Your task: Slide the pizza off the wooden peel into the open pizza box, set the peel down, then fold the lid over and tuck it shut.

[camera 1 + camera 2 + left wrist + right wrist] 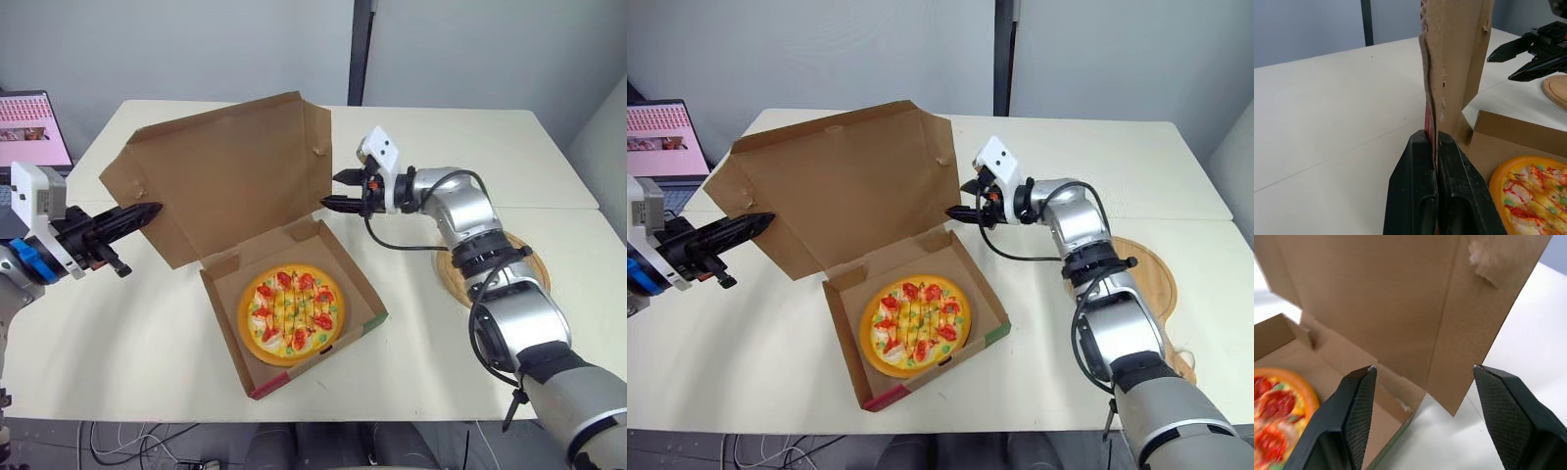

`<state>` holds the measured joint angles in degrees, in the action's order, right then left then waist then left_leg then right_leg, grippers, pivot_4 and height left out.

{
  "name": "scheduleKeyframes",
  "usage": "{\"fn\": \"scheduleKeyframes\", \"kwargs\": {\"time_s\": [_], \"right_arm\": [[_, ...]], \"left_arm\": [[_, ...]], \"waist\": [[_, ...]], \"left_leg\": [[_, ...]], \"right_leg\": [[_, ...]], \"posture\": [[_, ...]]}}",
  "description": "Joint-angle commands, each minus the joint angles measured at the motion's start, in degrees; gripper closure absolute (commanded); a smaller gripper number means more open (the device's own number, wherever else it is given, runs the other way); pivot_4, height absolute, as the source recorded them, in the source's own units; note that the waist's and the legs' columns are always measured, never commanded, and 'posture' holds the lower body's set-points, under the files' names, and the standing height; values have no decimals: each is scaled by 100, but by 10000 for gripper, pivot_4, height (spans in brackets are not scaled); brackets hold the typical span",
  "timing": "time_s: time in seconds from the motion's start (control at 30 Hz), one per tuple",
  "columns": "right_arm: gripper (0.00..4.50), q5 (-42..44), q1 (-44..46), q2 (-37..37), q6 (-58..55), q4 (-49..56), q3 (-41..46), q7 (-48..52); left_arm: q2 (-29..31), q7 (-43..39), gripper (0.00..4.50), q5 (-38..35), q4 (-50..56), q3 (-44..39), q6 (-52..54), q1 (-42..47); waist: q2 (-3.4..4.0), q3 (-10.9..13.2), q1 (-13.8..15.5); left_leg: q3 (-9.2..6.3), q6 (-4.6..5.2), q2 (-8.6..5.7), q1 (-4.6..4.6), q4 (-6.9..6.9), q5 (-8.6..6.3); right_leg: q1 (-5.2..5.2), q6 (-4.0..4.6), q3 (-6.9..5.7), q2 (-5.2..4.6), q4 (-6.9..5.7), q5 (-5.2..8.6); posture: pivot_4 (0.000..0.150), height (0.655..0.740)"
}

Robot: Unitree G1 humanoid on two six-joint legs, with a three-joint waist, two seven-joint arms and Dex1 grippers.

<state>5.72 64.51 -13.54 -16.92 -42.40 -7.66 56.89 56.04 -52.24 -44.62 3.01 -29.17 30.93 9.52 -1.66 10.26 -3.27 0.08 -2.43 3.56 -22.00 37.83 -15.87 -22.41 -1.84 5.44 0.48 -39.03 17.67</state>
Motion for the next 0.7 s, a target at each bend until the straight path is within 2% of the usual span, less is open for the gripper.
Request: {"fn": "scheduleKeyframes", "kwargs": {"time_s": [0.03, 0.23, 0.47, 0.67, 0.7], "right_arm": [[11082, 177, 297, 56, 189, 2, 262, -79], [11082, 35, 541, 89, 666, -493, 381, -432], [11082, 102, 614, -42, 749, -589, 387, -249], [11082, 138, 646, 224, 680, -624, 380, -180], [12749, 116, 654, 272, 692, -651, 377, -201]], "left_arm": [[22, -83, 45000, -27, 213, -302, -16, -22], [28, -152, 45000, 13, 199, -310, -33, -48], [32, -190, 45000, 38, 163, -320, -25, -29], [4, -179, 45000, 17, 162, -274, 3, 9], [1, -175, 45000, 13, 167, -273, 8, 11]], "waist": [[0, 0, -3], [1, 0, -8], [1, 0, -10], [1, 0, -25], [1, 0, -30]], "left_leg": [[0, 0, -1, 0, 0, 0], [2, 0, 0, 1, -1, 0], [3, 0, 1, 0, -1, 0], [1, 0, 1, 1, -2, 0], [1, 0, 1, 1, -2, 0]], "right_leg": [[0, -1, 0, 0, 1, 0], [-3, 0, -4, 1, -1, 0], [-3, 0, -2, 1, -1, 0], [-3, 0, -2, 1, -1, 0], [-3, 0, -2, 1, -2, 0]], "posture": [[1500, 7332], [1500, 7332], [1500, 7332], [1500, 7332], [1500, 7332]]}}
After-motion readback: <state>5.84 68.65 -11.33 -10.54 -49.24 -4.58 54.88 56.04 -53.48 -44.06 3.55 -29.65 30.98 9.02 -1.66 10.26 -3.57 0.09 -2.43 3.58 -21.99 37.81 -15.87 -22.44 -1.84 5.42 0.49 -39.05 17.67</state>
